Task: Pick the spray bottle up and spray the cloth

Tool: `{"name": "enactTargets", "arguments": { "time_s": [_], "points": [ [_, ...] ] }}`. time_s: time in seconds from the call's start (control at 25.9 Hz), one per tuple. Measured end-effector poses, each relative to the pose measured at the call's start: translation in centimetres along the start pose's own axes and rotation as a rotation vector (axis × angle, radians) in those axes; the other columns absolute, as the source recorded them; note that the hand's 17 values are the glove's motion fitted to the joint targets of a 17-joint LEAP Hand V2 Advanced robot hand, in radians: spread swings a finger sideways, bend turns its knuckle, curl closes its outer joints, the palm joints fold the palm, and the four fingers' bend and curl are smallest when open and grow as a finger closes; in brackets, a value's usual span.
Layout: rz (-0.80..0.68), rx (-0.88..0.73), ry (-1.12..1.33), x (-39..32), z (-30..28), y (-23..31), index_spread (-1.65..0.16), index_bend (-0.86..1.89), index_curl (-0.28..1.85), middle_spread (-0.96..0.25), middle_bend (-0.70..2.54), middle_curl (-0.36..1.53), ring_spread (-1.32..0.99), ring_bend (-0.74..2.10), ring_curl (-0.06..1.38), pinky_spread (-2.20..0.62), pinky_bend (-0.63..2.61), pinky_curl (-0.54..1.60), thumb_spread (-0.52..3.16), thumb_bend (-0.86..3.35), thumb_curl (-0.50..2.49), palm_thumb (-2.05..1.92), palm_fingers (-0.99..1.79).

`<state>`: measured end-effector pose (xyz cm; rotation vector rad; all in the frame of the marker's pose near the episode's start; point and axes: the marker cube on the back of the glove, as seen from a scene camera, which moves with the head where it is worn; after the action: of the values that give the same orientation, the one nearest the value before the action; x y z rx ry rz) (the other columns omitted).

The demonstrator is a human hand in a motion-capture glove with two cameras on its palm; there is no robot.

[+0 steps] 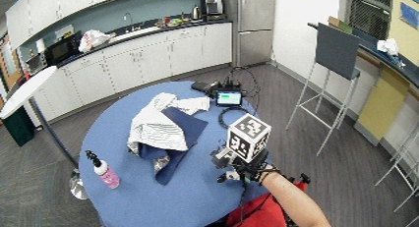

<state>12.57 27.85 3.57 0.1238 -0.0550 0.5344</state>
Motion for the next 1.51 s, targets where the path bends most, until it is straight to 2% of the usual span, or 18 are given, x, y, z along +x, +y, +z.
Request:
{"name": "enactTargets", "arguments": {
  "time_s": [1.2,1.31,1.51],
  "points": [
    [-0.006,0.015,-0.017,-0.6,0.1,0.3,-0.33,0.14,0.29,-0.08,0.25,0.40,0.00,0.22,0.35,0.17,0.19,0.33,1.01,-0.02,0.34,0.78,0.69],
    [0.022,0.017,-0.005,0.6,-0.5,1.4,-0.33,0.14,0.29,-0.08,0.25,0.40,0.00,0.22,0.35,0.17,0.19,0.33,1.01,-0.02,0.34,0.78,0.69],
    [0.151,0.058,0.051,5.2,-3.9,6.4,-0.33,0.14,0.29,-0.08,0.25,0.40,0.00,0.22,0.35,0.17,0.19,0.33,1.01,-0.02,0.34,0.78,0.69]
  ]
}}
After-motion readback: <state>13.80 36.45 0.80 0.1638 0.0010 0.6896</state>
